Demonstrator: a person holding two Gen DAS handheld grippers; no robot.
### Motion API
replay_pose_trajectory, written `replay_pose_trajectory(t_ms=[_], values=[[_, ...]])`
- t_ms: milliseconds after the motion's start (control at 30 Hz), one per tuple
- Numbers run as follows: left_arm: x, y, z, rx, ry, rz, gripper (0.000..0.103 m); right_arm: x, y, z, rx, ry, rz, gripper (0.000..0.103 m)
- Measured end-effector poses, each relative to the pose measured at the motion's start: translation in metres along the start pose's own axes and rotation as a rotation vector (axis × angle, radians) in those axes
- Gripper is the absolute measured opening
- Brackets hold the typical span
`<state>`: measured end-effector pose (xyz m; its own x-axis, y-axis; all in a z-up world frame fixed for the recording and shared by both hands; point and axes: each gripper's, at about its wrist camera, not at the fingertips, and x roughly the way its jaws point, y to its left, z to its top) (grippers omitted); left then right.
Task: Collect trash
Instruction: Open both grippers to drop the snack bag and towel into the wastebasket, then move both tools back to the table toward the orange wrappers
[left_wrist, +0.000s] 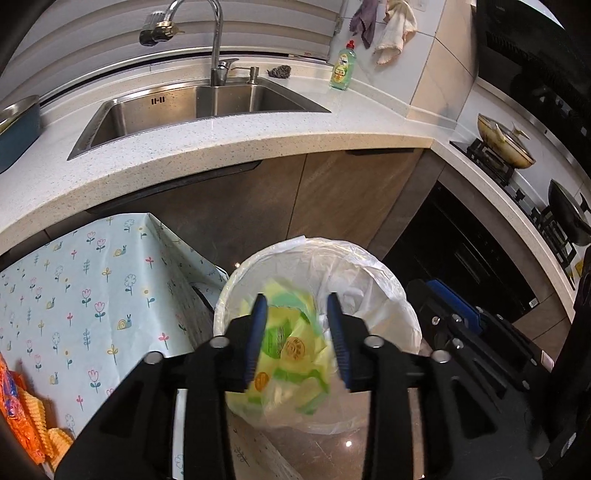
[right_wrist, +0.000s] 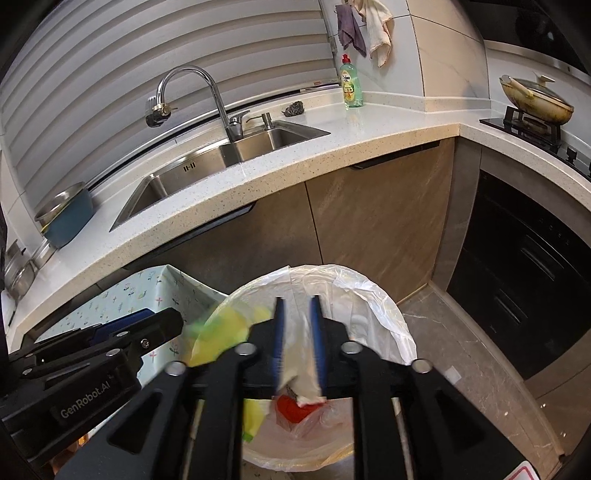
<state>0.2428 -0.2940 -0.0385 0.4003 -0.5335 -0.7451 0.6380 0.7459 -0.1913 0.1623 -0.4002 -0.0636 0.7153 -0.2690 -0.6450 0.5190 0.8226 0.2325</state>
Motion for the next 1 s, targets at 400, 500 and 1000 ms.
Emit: replay_pose_trajectory(t_ms=[400, 500, 1000], values=[[-0.028, 0.015, -0.003, -0.018, -0.046, 0.051, 0.043, -0.022, 0.008, 0.004, 0.006, -0.039, 0.011, 0.044], [-0.042, 0.018, -0.006, -0.014, -0.064, 0.063, 0.043, -0.032, 0.013, 0.004, 0.000, -0.048, 0.014, 0.048], [-0.139, 0.073, -0.034, -0.104, -0.153, 0.159, 0.056, -0.097, 0.079, -0.011, -0.092, -0.092, 0.095, 0.059]])
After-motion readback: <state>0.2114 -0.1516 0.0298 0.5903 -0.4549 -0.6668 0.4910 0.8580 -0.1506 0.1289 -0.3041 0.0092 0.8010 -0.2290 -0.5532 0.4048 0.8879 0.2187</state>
